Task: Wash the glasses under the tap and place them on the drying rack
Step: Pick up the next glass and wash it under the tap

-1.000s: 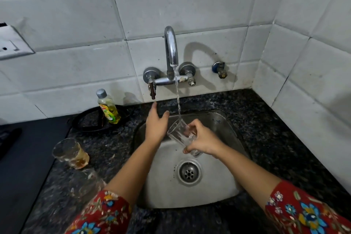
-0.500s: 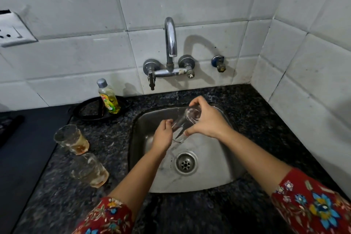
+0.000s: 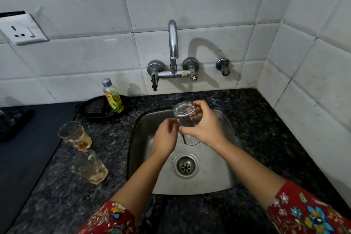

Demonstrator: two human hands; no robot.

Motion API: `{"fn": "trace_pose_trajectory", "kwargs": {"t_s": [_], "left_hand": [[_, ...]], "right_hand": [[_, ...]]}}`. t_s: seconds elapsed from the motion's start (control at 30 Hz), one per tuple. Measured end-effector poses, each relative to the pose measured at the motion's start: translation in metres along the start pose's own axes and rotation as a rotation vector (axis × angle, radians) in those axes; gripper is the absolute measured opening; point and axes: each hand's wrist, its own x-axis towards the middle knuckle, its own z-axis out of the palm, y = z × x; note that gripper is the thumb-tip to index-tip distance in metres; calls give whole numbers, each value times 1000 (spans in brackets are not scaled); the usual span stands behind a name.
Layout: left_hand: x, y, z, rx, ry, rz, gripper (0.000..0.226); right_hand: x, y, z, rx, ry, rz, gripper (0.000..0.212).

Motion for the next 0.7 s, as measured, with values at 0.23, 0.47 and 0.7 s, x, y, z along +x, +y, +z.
{"fn": "trace_pose_trajectory", "kwargs": {"t_s": [0.23,0.47,0.7], "left_hand": [[4,-7,-9,-52,73,-12,28],[7,-1,-62,-579,107,-189,21],[19,-30,-197,-789,214,-145,19]], "right_hand": [[4,10,-2,1,22,4,71],[15,-9,30,578,46,337,53],[37,-102,127,1225,-119,638,15]]}}
